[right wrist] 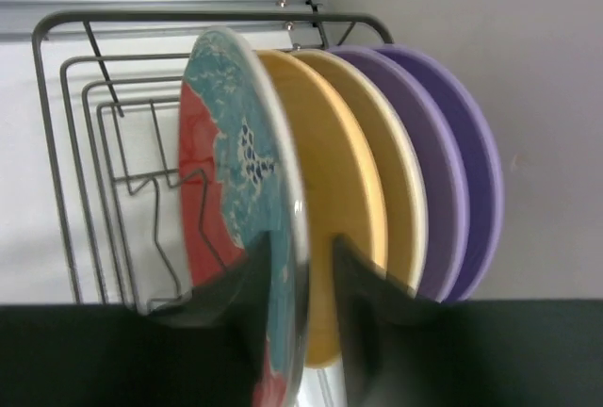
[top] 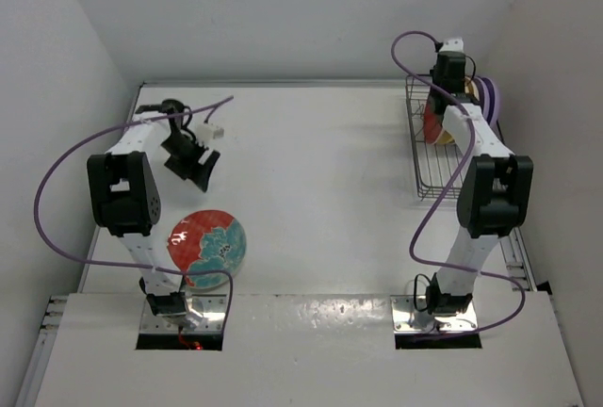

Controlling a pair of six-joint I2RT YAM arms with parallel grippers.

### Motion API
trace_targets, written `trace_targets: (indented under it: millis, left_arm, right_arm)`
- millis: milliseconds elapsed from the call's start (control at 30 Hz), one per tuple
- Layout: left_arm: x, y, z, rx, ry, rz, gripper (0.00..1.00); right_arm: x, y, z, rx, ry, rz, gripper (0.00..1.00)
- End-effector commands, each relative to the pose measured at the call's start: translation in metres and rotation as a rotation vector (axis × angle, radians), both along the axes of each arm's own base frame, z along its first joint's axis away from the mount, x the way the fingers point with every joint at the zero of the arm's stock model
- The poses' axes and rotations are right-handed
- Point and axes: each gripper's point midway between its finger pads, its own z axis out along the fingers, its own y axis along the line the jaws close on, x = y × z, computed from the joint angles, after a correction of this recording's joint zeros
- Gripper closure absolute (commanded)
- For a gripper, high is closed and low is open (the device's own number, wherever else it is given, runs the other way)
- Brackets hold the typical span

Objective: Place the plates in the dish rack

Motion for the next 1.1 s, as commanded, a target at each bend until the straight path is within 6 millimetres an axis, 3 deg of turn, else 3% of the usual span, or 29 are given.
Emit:
trace_targets:
  millis: [0, 67, 133, 233, 400, 467, 500, 567, 600, 633, 667, 700, 800, 833, 900, 933, 967, 1067]
  left_arm:
    - [-0.054, 0.024, -0.016, 0.083, 0.084, -0.171, 0.16]
    - [-0.071, 0.044, -0.023, 0.150, 0.122, -0.163, 0.16]
    - [-0.085, 0.056, -0.029, 0.129, 0.158, -0.135, 0.16]
    - [-0.103, 0.056, -0.030, 0.039, 0.201, -0.127, 0.16]
    - [-0.145, 0.060, -0.056, -0.024, 0.311, -0.155, 0.16]
    - [-0.159, 0.048, -0.065, -0.085, 0.342, -0.181, 0.16]
    - [-0.163, 0.044, -0.069, -0.111, 0.354, -0.191, 0.16]
    - [-0.164, 0.036, -0.080, -0.159, 0.360, -0.186, 0.16]
    - [-0.165, 0.028, -0.084, -0.208, 0.370, -0.179, 0.19]
    - [-0.165, 0.028, -0.084, -0.208, 0.370, -0.179, 0.21]
    - [-0.164, 0.020, -0.087, -0.255, 0.375, -0.171, 0.26]
    - [-0.162, 0.018, -0.088, -0.269, 0.372, -0.168, 0.41]
    - [-0.155, 0.013, -0.092, -0.314, 0.377, -0.148, 0.65]
    - [-0.153, 0.011, -0.089, -0.327, 0.373, -0.145, 0.83]
    - [-0.143, 0.005, -0.087, -0.371, 0.360, -0.124, 1.00]
    - [-0.137, 0.002, -0.085, -0.376, 0.351, -0.119, 1.00]
    - [-0.133, -0.002, -0.081, -0.400, 0.339, -0.107, 1.00]
    - [-0.105, -0.008, -0.075, -0.402, 0.298, -0.021, 1.00]
  right_arm:
    - [0.006, 0.001, 0.045, 0.048, -0.106, 0.015, 0.64]
    - [0.002, 0.009, 0.048, 0.076, -0.090, 0.058, 0.30]
    - [-0.004, 0.020, 0.056, 0.104, -0.075, 0.106, 0.17]
    - [-0.015, 0.030, 0.070, 0.144, -0.087, 0.123, 0.09]
    - [-0.040, 0.053, 0.093, 0.204, -0.099, 0.188, 0.00]
    - [-0.051, 0.060, 0.095, 0.192, -0.091, 0.216, 0.00]
    - [-0.057, 0.076, 0.101, 0.193, -0.095, 0.250, 0.00]
    - [-0.068, 0.084, 0.101, 0.193, -0.089, 0.266, 0.00]
    - [-0.079, 0.097, 0.105, 0.197, -0.089, 0.299, 0.00]
    - [-0.083, 0.097, 0.111, 0.202, -0.103, 0.298, 0.00]
    - [-0.090, 0.112, 0.097, 0.220, -0.071, 0.330, 0.00]
    - [-0.102, 0.118, 0.111, 0.236, -0.110, 0.345, 0.00]
    - [-0.129, 0.152, 0.075, 0.304, -0.054, 0.409, 0.00]
    - [-0.135, 0.159, 0.077, 0.333, -0.078, 0.421, 0.00]
    - [-0.158, 0.185, 0.051, 0.401, -0.045, 0.464, 0.00]
    - [-0.165, 0.198, 0.042, 0.424, -0.028, 0.486, 0.00]
    - [-0.181, 0.210, 0.011, 0.453, 0.038, 0.509, 0.01]
    - [-0.200, 0.248, -0.018, 0.624, 0.055, 0.586, 0.07]
